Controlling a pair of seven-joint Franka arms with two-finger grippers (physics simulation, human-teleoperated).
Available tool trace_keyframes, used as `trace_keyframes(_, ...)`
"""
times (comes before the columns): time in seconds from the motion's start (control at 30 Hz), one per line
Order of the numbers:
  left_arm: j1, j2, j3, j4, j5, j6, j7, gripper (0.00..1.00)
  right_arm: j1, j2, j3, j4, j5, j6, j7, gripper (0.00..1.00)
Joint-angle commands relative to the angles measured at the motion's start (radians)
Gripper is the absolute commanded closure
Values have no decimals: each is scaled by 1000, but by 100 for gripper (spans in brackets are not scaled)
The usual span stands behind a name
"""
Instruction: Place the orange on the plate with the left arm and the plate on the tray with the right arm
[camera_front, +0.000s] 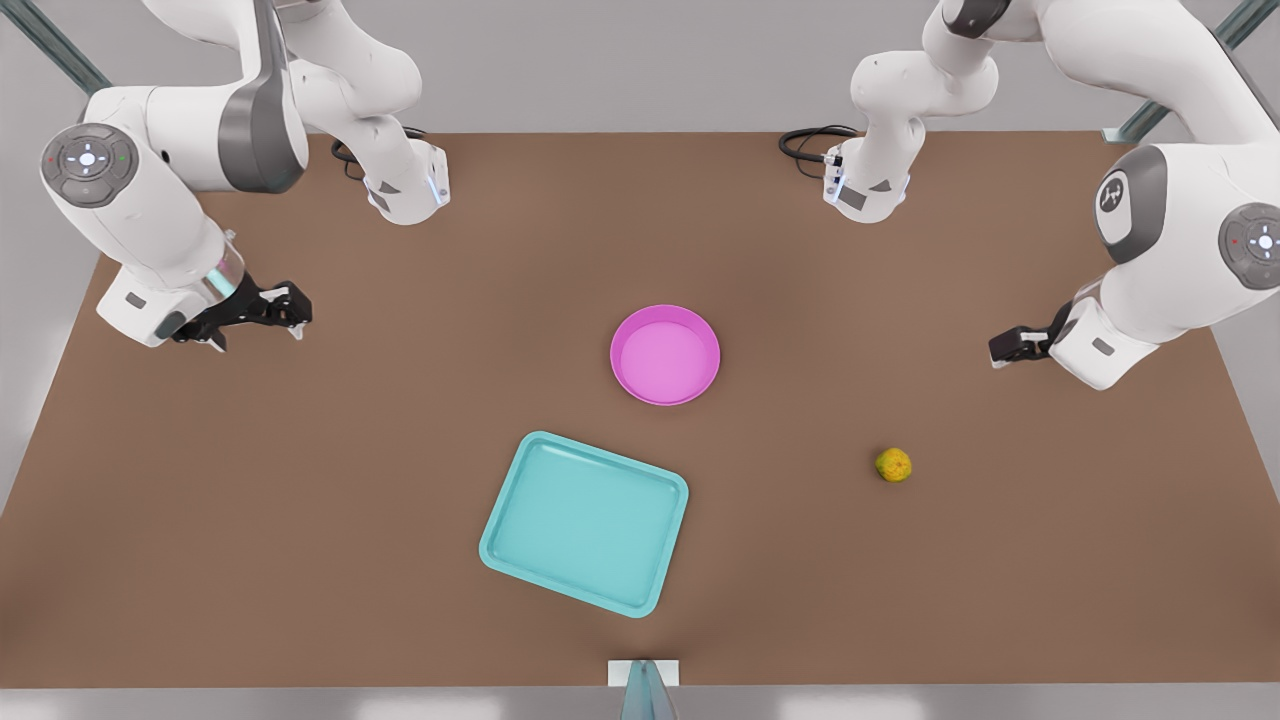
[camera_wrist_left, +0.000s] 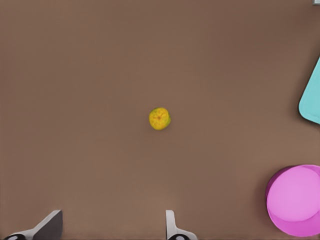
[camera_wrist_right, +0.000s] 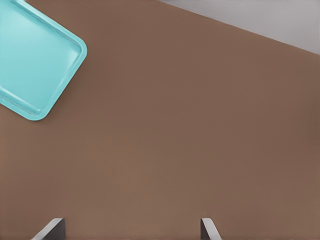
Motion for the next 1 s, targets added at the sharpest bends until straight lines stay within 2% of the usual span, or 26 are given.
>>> trace_keyframes(0.0,0,-2,0,1,1,-25,-14,0,-3,-1,-1,0,1,3,-7,0)
trace_keyframes(0.07,0,44,4,-1,5,-13,-16,0,-3,-1,-1,0,1,3,-7,0)
trace_keyframes(0.1,3,143,5,10,31,5,-7,0,-3,-1,-1,0,1,3,-7,0)
trace_keyframes(0.17,11,269,0,-99,5,332,-85,0,-3,2,-1,-3,-1,3,-5,0)
trace_keyframes(0.27,69,360,0,-212,5,610,-36,0,-3,30,-1,-4,1,3,-5,0)
trace_keyframes(0.33,69,366,1,-277,5,699,21,0,-4,50,-1,-3,-1,11,-5,0)
trace_keyframes(0.7,-18,366,0,-400,5,800,64,0,-3,60,-1,0,2,7,-8,0)
trace_keyframes(0.97,-32,401,0,-413,5,835,64,0,-3,66,-1,2,2,5,-10,0)
